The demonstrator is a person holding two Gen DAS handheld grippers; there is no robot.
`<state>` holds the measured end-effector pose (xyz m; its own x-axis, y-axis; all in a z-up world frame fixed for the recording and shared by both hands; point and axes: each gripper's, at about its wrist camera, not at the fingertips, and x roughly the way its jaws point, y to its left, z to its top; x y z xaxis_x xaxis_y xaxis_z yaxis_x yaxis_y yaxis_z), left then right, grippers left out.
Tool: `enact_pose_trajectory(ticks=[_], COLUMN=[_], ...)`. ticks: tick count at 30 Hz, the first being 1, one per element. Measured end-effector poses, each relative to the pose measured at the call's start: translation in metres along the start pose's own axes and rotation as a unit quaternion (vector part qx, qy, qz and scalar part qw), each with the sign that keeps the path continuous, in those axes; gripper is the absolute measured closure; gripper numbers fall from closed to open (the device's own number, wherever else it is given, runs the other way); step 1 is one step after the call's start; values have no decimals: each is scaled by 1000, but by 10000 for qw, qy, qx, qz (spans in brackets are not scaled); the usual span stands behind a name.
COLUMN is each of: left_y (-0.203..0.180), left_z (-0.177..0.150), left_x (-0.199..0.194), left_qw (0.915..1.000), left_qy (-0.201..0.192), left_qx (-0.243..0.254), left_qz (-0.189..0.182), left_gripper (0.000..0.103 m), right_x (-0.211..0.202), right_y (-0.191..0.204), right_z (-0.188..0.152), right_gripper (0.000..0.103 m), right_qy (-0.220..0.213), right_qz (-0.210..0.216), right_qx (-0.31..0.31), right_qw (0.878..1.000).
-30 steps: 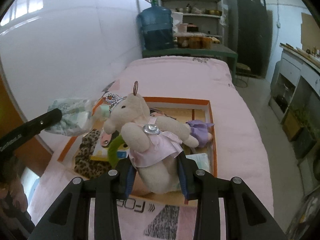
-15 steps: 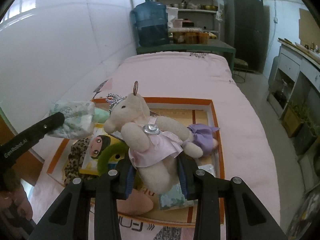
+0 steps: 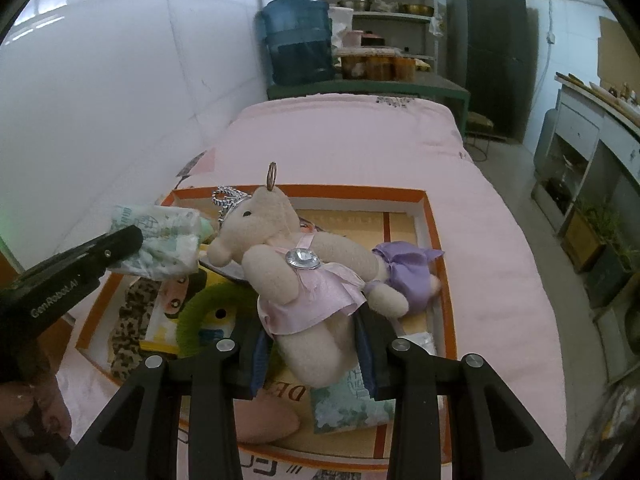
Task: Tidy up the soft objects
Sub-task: 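Carry the tissue pack and teddy bear over the box with both tools, then lower tissue pack and teddy bear into the box and open both tools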
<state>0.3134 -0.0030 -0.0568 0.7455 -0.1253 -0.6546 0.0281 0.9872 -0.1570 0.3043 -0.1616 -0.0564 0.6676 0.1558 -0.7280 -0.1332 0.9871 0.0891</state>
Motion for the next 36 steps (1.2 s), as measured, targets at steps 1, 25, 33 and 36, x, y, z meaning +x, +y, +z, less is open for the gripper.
enact_pose_trajectory(ticks=[1, 25, 33, 36], left_y=[-1, 4, 0, 0], left_z=[-1, -6, -8, -8], left_x=[3, 20, 19, 18], left_qw=[10000, 9999, 9998, 9999], left_qy=[24, 165, 102, 86], left_qx=[26, 4, 142, 127], left_qz=[22, -9, 37, 46], left_gripper=[84, 68, 46, 45], right_x=[2, 24, 24, 24], right_y=[0, 3, 3, 3], right_z=[0, -4, -5, -6], right_gripper=[65, 55, 50, 42], right_qy=[10, 152, 160, 151], right_qz=[2, -49, 7, -7], right_qx=[1, -175, -198, -216], right_qw=[10000, 9997, 9997, 9997])
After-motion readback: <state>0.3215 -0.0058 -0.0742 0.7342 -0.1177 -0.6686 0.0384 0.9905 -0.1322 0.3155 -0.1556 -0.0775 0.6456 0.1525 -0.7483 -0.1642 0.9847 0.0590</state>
